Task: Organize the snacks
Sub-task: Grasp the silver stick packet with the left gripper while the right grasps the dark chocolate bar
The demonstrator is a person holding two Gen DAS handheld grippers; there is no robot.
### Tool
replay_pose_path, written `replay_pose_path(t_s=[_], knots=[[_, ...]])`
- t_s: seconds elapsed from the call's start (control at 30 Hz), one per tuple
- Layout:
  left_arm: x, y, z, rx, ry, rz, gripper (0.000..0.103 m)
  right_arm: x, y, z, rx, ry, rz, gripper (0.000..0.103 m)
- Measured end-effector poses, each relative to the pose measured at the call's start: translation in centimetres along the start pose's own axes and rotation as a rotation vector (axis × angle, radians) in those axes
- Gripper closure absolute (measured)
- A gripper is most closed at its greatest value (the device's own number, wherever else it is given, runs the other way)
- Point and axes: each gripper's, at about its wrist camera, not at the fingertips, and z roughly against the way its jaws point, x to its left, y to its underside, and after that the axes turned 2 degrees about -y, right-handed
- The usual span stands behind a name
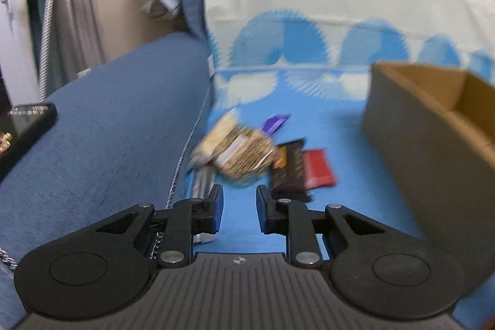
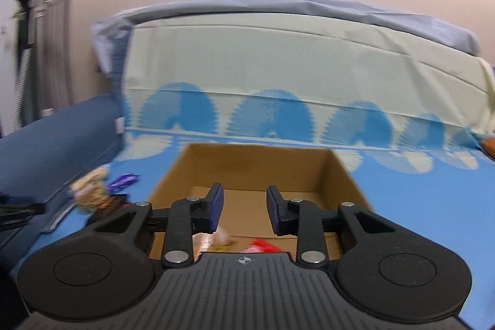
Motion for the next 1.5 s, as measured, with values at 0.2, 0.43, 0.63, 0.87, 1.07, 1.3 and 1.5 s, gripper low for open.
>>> replay_pose_path(t_s=[0.2,0.43,0.63,0.87,1.07,1.3,1.5], knots=[[-0.4,-0.1,-4.3,0.081,-0.167,-0.012,0.077,2.6,0.0,-0.7,0.01,-0.131,0.036,0.071],[-1.4,0.7,-8.0,0.18,-0.248,-0.075,0.066,6.8,-2.9,-2.9,0.061,-0.252,-0.001,0.071],[0.0,0.8,-8.8,0.244,-0.2,-0.01,0.085,13.1,-7.0,-10.3,0.212,-0.367,-0.036,0.068],[3.9,1.1,-3.4,0.235,0.018,0.192,0.1,19.5,-4.8,-22.3,0.5,-0.334,0.006,0.048],[5.5,1.5,-1.8,0.206,0.093,0.279,0.088,23.6,0.1,-27.3,0.657,-0.204,0.14,0.034],[5.1,1.1,-4.2,0.274,0.076,0.297,0.051,24.4,2.0,-26.4,0.651,-0.151,0.239,0.062],[4.4,1.0,-5.6,0.291,0.083,0.287,0.038,21.8,0.5,-22.4,0.611,-0.172,0.177,0.063]])
